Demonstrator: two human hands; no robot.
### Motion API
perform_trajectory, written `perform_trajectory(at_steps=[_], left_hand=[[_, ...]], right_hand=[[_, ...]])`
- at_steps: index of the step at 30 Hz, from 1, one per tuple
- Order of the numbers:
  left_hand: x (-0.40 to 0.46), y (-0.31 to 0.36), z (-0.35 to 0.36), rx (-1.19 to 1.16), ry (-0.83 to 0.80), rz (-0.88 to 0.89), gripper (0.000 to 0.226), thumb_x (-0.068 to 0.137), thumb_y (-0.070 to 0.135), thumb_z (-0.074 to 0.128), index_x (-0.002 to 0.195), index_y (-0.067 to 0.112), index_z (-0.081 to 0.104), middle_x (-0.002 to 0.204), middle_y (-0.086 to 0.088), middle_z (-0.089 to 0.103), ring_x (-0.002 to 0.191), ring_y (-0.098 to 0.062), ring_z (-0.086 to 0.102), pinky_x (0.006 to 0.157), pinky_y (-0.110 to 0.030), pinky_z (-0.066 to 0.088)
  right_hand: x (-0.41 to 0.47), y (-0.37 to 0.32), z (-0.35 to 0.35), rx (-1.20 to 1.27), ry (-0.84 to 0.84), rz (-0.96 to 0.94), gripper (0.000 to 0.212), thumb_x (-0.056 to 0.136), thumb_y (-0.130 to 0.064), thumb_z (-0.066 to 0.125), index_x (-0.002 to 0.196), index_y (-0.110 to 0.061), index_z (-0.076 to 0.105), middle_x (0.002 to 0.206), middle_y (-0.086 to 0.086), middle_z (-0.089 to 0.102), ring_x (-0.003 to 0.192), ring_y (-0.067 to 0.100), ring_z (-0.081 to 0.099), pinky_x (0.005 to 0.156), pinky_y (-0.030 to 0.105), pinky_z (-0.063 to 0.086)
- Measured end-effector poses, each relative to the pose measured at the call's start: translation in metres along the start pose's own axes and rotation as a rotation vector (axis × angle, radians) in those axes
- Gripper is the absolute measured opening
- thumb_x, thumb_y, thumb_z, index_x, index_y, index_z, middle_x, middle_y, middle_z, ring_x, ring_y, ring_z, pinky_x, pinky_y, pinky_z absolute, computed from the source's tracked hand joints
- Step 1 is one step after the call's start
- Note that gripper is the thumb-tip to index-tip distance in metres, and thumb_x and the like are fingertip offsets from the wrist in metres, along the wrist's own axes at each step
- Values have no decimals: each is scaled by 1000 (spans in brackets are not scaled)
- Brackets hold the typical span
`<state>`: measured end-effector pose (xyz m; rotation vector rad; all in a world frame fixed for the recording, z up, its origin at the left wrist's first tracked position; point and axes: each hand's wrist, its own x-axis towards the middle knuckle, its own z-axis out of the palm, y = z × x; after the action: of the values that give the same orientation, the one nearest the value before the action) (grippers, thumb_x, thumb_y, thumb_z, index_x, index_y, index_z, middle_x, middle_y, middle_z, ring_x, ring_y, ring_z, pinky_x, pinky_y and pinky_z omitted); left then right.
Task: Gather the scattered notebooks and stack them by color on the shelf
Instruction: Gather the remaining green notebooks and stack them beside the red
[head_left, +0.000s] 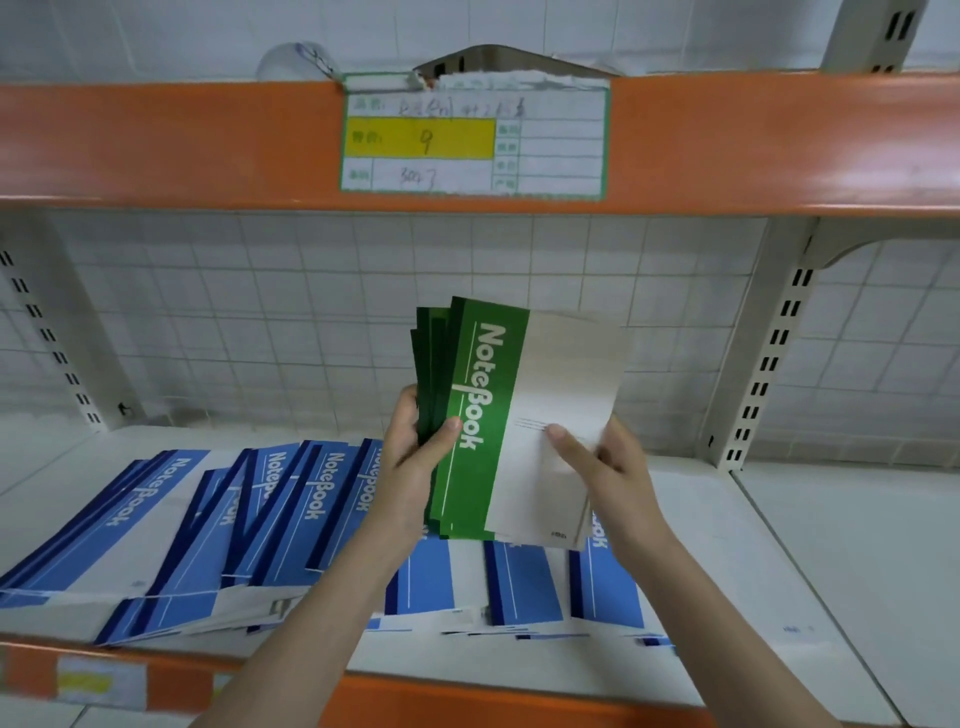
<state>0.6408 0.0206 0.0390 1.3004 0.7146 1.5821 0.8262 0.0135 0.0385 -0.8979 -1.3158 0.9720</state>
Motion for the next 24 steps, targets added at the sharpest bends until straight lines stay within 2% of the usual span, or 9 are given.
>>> perform_trajectory(at_steps=[2,4,6,9,11,16,20,24], left_hand=[[-1,3,-1,48,22,-1,28,77,30,70,104,35,64,103,3,71,93,-17,69,68,-26,56],[-4,1,1,90,94,-61,30,64,43,79,92,37,67,92,5,73,85,-16,71,63,-25,55],[-7,-5,2,113,153,-115,28,60,44,86,83,40,69,84,13,73,78,-7,70,58,-21,54],[-15,-18,0,153,179,-167,33,47,45,80,77,34,70,76,17,72,70,0,68,53,-15,52],[-20,-27,-2,187,158,-197,32,46,43,79,77,37,72,77,15,73,71,1,68,56,-12,51],[-21,-38,-9,234,108,-234,39,52,38,82,88,29,70,88,10,74,82,-5,70,62,-12,52],[-14,-36,-8,253,113,-251,34,46,46,81,79,43,72,81,17,73,74,2,68,56,-9,49],[-13,-40,-10,269,136,-251,38,46,44,80,79,30,68,76,19,71,69,5,66,51,-7,47]], right_hand=[[-3,0,8,56,-21,-24,26,81,-33,67,106,-25,63,100,-7,72,90,7,68,68,16,51],[-7,4,16,54,-23,-10,36,77,-37,69,110,-23,63,103,-8,72,95,7,68,71,15,51],[-10,14,21,44,-19,21,31,74,-38,72,103,-26,68,100,-11,73,93,4,68,69,11,50],[-17,31,24,-4,10,94,22,68,-41,78,86,-35,68,85,-26,71,80,-10,65,59,5,46],[-21,38,25,-46,1,119,25,65,-41,72,88,-39,65,82,-33,68,80,-16,62,57,4,46],[-21,42,26,-102,-10,95,20,74,-33,69,92,-39,63,82,-37,66,83,-18,61,63,1,45],[-21,41,23,-148,-3,92,23,81,-24,69,92,-42,59,77,-38,64,81,-20,59,61,3,46],[-24,36,24,-174,-9,76,23,75,-34,68,94,-42,59,81,-39,64,86,-18,60,64,4,47]])
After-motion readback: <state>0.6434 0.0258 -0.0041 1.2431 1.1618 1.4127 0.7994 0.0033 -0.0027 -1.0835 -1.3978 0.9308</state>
